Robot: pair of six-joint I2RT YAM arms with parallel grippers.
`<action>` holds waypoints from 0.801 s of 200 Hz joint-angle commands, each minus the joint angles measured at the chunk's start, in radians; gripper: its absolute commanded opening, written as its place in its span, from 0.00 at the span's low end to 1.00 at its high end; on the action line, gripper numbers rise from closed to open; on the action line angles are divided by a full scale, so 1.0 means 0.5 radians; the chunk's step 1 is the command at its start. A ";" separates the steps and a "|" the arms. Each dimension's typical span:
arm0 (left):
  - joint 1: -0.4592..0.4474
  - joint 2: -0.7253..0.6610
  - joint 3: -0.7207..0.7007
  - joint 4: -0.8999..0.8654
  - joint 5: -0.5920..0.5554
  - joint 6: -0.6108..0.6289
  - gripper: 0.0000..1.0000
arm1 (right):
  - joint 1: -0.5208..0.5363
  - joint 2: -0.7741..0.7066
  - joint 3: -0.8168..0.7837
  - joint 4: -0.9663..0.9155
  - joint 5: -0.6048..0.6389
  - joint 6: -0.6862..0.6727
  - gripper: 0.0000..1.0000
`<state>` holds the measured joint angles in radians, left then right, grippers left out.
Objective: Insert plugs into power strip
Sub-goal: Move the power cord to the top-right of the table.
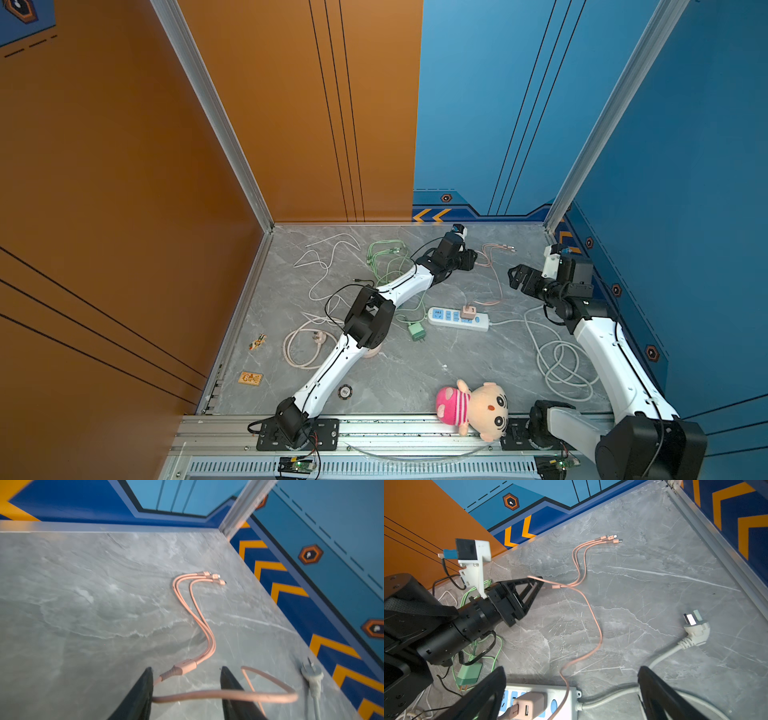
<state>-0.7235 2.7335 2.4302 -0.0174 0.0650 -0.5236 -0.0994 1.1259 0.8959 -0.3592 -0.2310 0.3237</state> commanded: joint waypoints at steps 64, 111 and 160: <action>0.121 0.243 0.454 0.052 -0.473 -0.454 0.49 | -0.010 0.106 0.094 -0.055 -0.024 0.081 1.00; 0.161 0.065 0.288 -0.318 -0.060 -0.363 0.45 | -0.004 0.175 0.124 -0.066 -0.096 0.116 0.96; 0.188 -0.623 -0.527 -0.479 -0.100 -0.057 0.46 | 0.123 0.276 0.269 -0.176 -0.006 0.090 0.94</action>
<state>-0.6434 2.6293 2.2875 -0.2066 -0.0174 -0.6437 -0.0772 1.2316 0.9642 -0.3851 -0.2596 0.3679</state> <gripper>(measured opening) 0.456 0.956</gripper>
